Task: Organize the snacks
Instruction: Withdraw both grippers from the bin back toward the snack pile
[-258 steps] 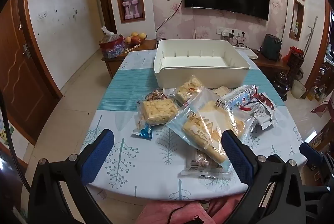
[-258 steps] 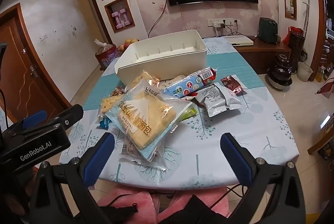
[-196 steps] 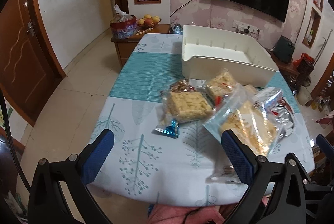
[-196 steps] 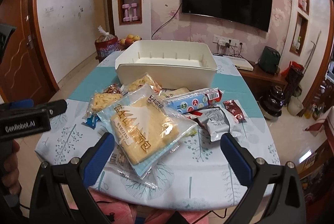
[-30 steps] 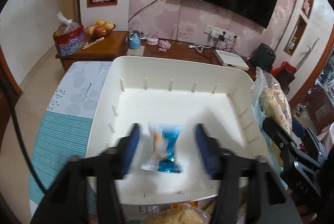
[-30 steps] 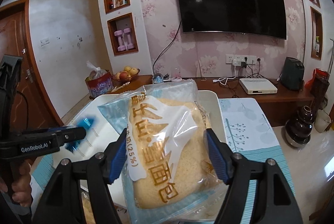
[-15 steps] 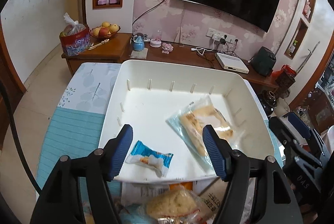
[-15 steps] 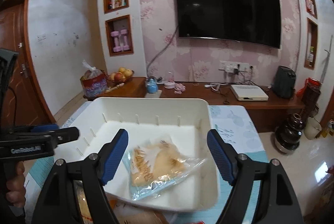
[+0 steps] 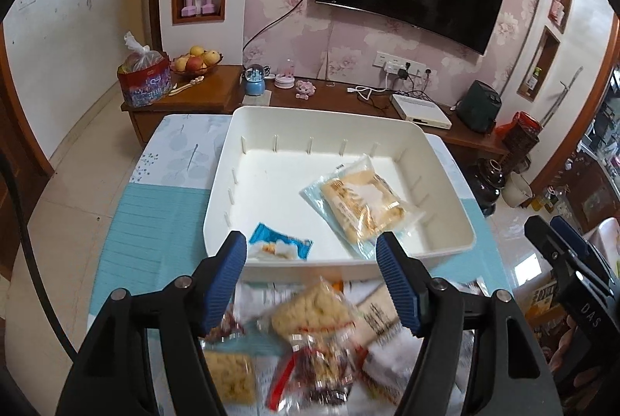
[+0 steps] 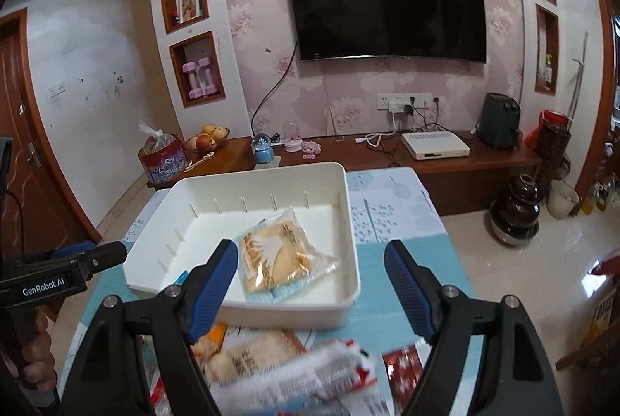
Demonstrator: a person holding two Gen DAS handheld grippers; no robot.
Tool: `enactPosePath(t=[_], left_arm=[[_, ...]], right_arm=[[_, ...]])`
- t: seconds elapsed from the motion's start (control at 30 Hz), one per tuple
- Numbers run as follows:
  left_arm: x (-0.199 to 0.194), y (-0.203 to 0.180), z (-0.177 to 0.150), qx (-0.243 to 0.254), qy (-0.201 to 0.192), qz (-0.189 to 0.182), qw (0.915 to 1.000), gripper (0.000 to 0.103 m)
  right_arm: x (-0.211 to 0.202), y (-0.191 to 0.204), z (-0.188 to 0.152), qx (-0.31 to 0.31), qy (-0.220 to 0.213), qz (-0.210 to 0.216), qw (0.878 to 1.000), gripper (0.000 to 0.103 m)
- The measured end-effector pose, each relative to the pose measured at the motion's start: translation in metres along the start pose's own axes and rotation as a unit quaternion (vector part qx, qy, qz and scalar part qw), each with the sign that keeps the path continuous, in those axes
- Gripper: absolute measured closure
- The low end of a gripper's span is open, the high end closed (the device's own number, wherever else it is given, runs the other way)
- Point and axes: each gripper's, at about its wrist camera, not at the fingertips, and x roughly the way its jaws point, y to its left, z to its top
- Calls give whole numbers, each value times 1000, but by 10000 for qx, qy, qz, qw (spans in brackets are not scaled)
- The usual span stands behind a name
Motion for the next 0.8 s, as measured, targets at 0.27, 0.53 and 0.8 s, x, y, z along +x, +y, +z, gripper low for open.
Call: enactPosePath(t=[0.27, 0.53, 0.8], left_arm=[[-50, -12, -27, 183, -55, -112, 9998, 28], [-91, -22, -61, 411, -23, -94, 9991, 22], [-108, -27, -92, 568, 152, -142, 9982, 21]], right_arm=[[-57, -9, -12, 167, -57, -65, 9998, 24], [-102, -10, -28, 338, 98, -249, 9991, 23], [-125, -13, -48, 465, 291, -376, 9978, 23]])
